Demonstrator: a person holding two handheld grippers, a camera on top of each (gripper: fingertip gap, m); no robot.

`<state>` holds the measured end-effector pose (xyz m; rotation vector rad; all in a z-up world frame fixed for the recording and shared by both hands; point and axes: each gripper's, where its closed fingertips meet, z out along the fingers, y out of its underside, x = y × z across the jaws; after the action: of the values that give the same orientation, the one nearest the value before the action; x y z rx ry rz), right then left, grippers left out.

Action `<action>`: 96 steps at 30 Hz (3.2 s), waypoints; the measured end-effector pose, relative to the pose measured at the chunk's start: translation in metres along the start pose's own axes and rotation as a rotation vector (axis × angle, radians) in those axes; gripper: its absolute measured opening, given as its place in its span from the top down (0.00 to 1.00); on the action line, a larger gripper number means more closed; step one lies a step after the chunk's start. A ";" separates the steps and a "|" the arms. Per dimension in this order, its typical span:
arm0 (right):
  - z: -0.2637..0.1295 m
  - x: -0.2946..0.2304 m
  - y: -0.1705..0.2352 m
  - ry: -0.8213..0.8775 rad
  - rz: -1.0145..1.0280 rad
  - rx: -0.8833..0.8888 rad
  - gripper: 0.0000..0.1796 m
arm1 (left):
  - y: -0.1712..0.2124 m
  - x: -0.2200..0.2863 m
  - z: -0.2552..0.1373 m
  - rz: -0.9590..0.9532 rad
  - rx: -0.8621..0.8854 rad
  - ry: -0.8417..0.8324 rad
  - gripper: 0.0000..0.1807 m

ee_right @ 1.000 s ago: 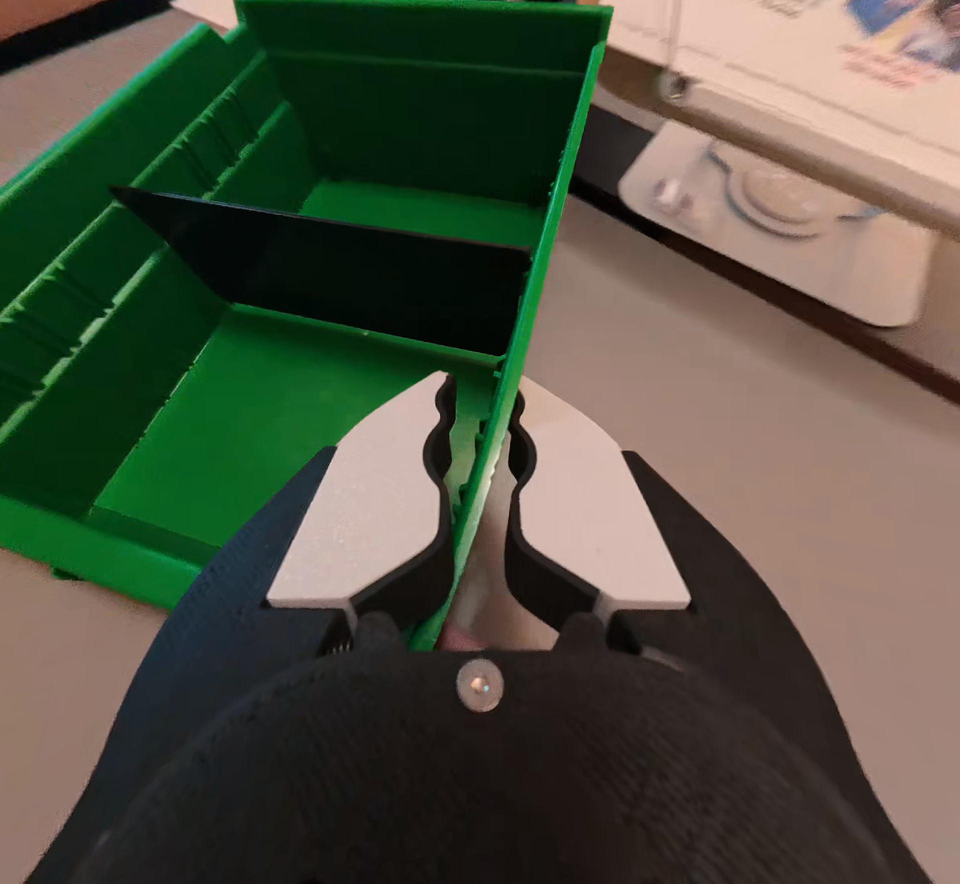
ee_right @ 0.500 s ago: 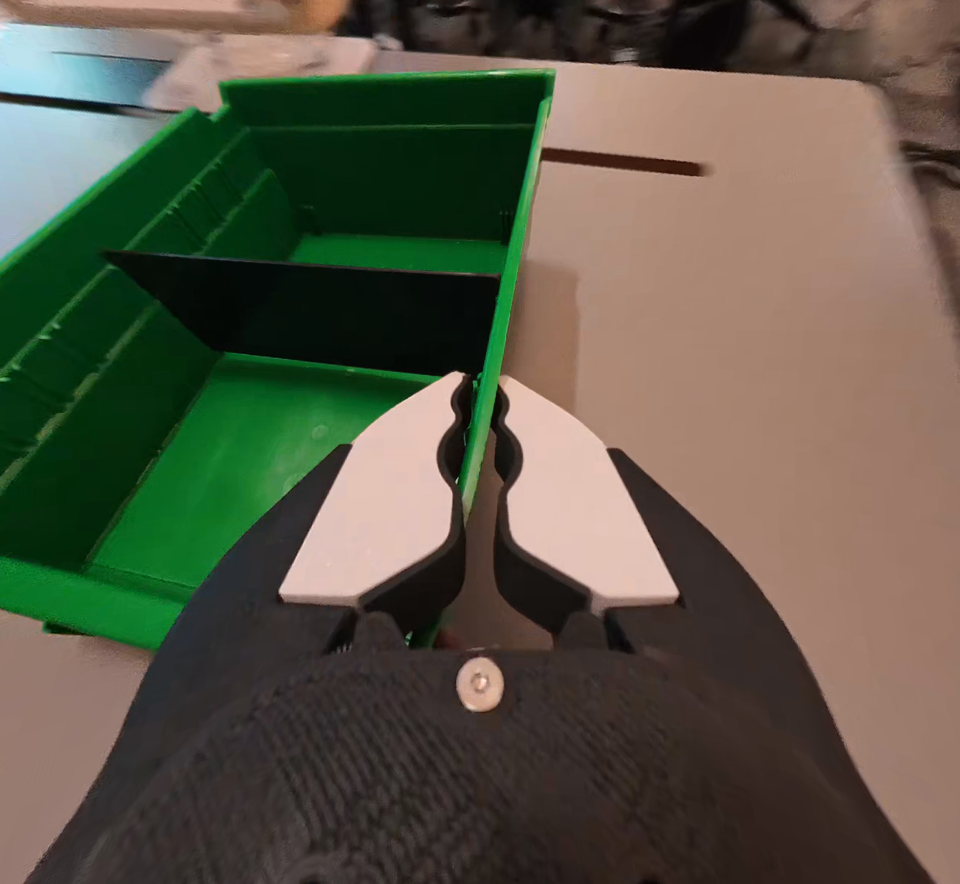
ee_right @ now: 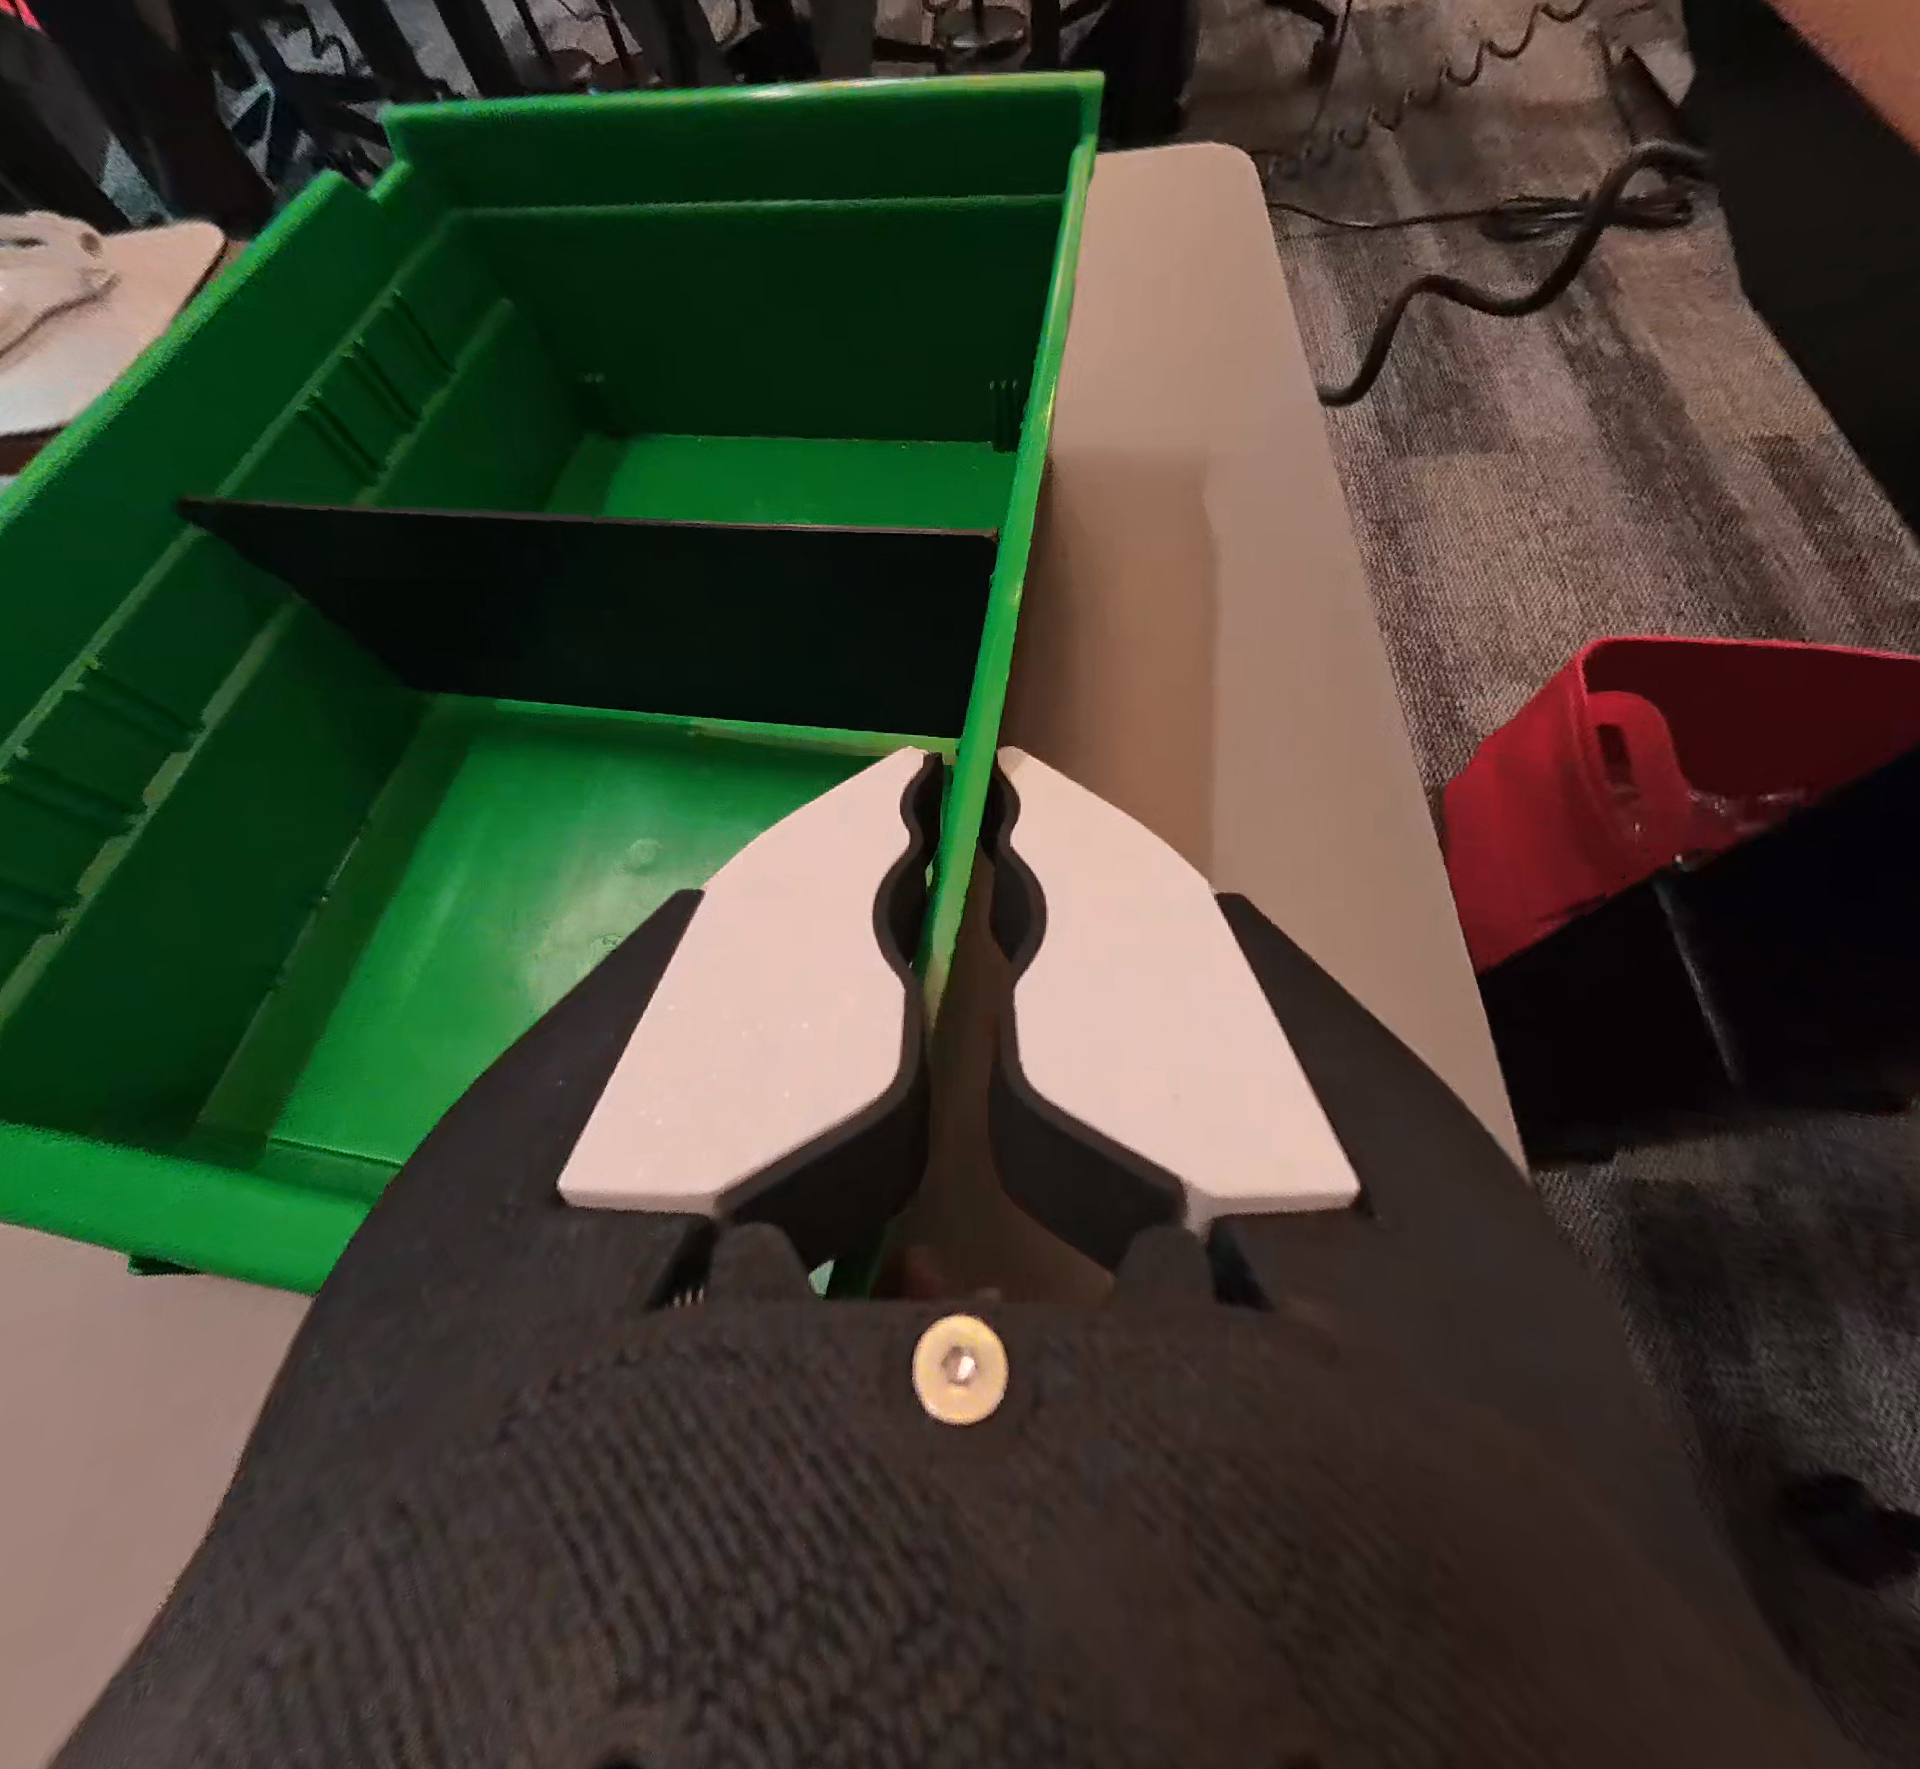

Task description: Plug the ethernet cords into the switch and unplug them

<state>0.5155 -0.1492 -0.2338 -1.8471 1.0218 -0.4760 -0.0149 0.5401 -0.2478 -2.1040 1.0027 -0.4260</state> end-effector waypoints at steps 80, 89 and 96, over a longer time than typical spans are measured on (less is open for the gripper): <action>-0.019 -0.356 0.038 -0.841 -0.351 0.214 0.66 | -0.139 0.125 0.045 1.694 -0.195 0.272 0.94; -0.024 -0.361 0.034 -0.856 -0.345 0.241 0.66 | -0.106 0.142 -0.003 1.555 -0.249 0.429 0.93; -0.023 -0.362 0.038 -0.862 -0.346 0.229 0.67 | -0.078 0.146 0.049 1.673 -0.322 0.309 0.92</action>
<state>0.2740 0.1238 -0.2204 -1.7501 0.0651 0.0364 0.1467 0.4834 -0.2248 -0.7704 2.6162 0.3158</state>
